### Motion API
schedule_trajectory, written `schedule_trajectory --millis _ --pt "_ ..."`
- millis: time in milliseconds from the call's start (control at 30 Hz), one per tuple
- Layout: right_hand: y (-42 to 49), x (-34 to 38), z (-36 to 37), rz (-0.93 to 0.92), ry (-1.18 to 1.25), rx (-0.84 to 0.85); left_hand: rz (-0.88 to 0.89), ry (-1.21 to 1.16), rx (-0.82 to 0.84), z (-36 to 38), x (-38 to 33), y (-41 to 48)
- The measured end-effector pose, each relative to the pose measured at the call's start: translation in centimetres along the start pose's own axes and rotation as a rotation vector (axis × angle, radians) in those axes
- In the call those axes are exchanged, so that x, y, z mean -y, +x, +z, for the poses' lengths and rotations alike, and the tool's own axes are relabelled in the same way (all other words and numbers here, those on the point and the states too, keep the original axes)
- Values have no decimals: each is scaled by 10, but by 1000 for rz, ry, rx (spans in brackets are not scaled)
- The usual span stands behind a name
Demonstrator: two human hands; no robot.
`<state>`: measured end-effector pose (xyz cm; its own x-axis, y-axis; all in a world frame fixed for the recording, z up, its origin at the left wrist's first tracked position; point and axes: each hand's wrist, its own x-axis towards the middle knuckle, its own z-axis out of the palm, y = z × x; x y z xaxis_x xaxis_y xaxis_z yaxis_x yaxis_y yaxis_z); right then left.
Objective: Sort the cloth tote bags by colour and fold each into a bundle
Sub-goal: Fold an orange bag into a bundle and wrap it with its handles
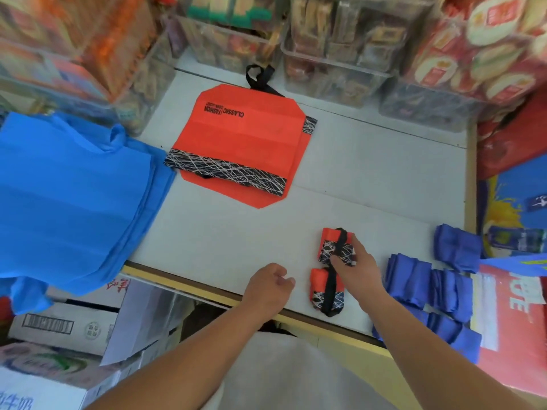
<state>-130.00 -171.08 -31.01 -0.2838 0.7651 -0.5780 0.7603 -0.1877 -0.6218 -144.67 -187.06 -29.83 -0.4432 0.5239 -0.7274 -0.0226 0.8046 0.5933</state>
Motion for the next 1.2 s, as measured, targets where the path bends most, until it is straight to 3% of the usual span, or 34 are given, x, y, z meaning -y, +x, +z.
schedule_trajectory --millis 167,333,433,567,700,800,900,1067,1200 --pt "21 -38 27 50 0 -6 43 -5 21 -32 1 1" --pt "-23 24 31 132 -152 -176 90 52 83 -83 5 13" --pt "-32 62 42 -2 -228 -277 188 165 59 -127 5 34" --pt "-24 125 77 -179 -101 -94 433 340 -92 -194 -7 87" --pt "1 170 119 -294 -128 -101 671 480 -284 -257 -19 150" --pt "25 193 137 -376 -113 -97 790 689 -223 -286 -16 192" --pt "49 205 145 -455 -63 14 706 713 -130 -300 -7 214" --pt "87 182 165 -401 -507 -5 813 797 -109 -308 0 235" --pt "92 172 173 -392 -502 -42 950 844 -132 -310 1 247"
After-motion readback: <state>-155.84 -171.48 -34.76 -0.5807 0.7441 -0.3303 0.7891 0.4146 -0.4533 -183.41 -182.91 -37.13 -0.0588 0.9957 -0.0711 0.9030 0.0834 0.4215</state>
